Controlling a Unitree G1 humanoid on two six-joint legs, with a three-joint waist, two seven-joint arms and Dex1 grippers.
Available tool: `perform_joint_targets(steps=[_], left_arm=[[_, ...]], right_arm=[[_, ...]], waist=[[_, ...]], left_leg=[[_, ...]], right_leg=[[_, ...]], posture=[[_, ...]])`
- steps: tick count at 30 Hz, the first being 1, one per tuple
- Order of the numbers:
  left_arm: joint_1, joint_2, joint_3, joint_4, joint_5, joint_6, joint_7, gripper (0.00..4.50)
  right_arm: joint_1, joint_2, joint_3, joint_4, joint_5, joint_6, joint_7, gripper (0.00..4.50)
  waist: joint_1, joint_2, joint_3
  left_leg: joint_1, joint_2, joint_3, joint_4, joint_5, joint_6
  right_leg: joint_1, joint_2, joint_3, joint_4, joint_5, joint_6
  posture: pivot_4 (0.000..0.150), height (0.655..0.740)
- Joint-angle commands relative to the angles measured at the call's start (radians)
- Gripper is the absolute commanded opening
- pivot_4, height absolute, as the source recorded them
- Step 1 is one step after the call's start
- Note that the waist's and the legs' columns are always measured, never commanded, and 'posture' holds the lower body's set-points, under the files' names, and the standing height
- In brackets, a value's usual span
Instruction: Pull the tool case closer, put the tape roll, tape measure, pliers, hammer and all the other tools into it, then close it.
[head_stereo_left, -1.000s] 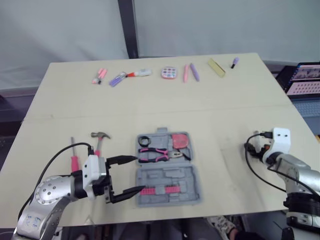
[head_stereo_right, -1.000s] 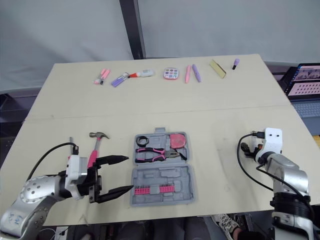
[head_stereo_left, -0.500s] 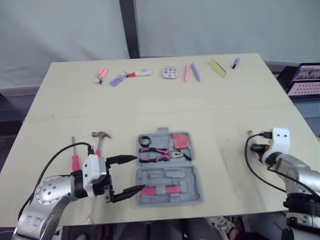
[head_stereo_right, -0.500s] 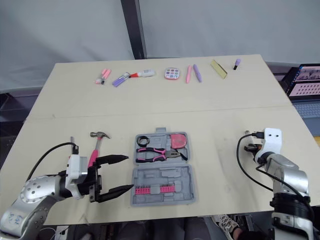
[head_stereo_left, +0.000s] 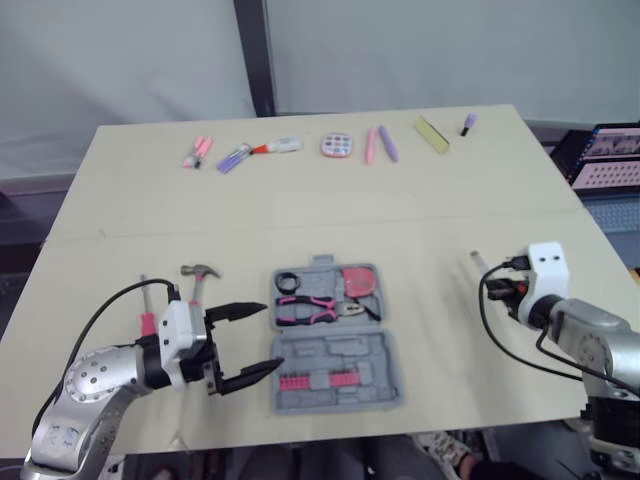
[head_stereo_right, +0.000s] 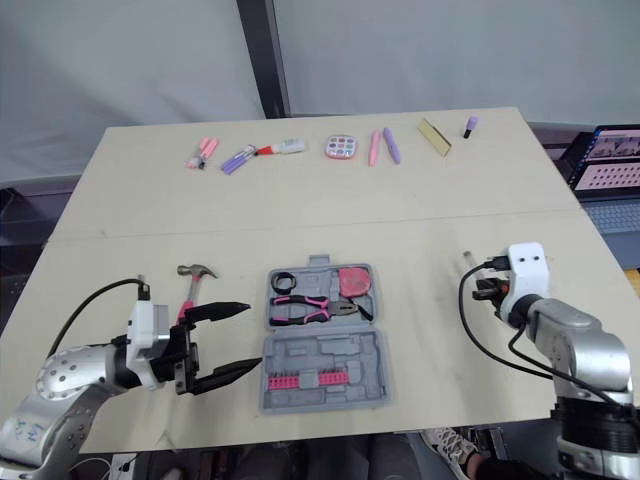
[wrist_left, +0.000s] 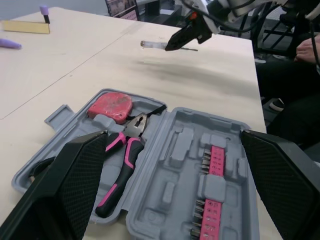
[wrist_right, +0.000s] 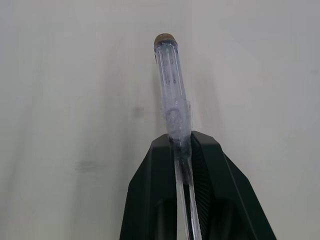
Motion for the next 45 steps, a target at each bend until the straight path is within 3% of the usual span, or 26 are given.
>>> perform_joint_targets(steps=[1, 7, 21, 27, 32, 45], left_arm=[[0.002, -0.003, 0.021, 0.001, -0.014, -0.006, -0.004, 4.5], [0.05, 0.012, 0.072, 0.028, -0.009, -0.022, -0.026, 4.5], [0.127, -0.026, 0.137, 0.045, -0.008, -0.029, 0.012, 4.5], [0.138, -0.029, 0.147, 0.049, -0.006, -0.033, 0.011, 4.5], [0.202, -0.021, 0.186, 0.088, 0.002, -0.058, -0.018, 4.5], [0.298, -0.022, 0.226, 0.072, 0.014, -0.093, -0.042, 4.5]], right_arm=[[-0.016, -0.063, 0.073, -0.145, 0.044, -0.001, 0.12, 0.04], [-0.083, -0.141, 0.199, -0.237, 0.069, -0.013, 0.249, 0.04], [-0.3, -0.163, 0.497, -0.334, 0.065, 0.015, 0.425, 0.04], [-0.329, -0.159, 0.533, -0.338, 0.063, 0.02, 0.438, 0.04], [-0.439, -0.125, 0.72, -0.326, -0.02, 0.048, 0.453, 0.04], [-0.586, -0.01, 0.916, -0.267, -0.101, 0.099, 0.478, 0.04]], waist=[[0.0, 0.0, 0.0], [0.001, 0.0, 0.0], [0.001, -0.001, 0.001], [0.002, -0.001, 0.001], [-0.006, -0.001, 0.001], [-0.005, -0.002, 0.001]], left_leg=[[0.0, 0.0, 0.0, 0.0, 0.0, 0.0], [0.0, 0.0, -0.001, 0.0, 0.0, 0.0], [-0.001, 0.0, -0.003, 0.0, 0.0, 0.0], [-0.001, 0.0, -0.003, 0.0, 0.0, 0.0], [-0.001, 0.001, -0.002, 0.0, 0.0, 0.0], [-0.001, 0.0, -0.004, -0.001, 0.0, 0.0]], right_leg=[[0.0, 0.0, 0.0, -0.001, 0.0, 0.0], [0.0, 0.0, -0.001, -0.003, 0.0, 0.0], [0.0, -0.001, -0.002, -0.004, 0.0, 0.0], [0.0, -0.001, -0.002, -0.004, 0.0, 0.0], [-0.001, -0.001, -0.002, -0.004, 0.0, 0.0], [-0.002, -0.001, -0.003, -0.004, -0.001, -0.002]], posture=[[0.15, 0.74], [0.15, 0.74], [0.15, 0.74], [0.15, 0.74], [0.15, 0.74], [0.15, 0.74]])
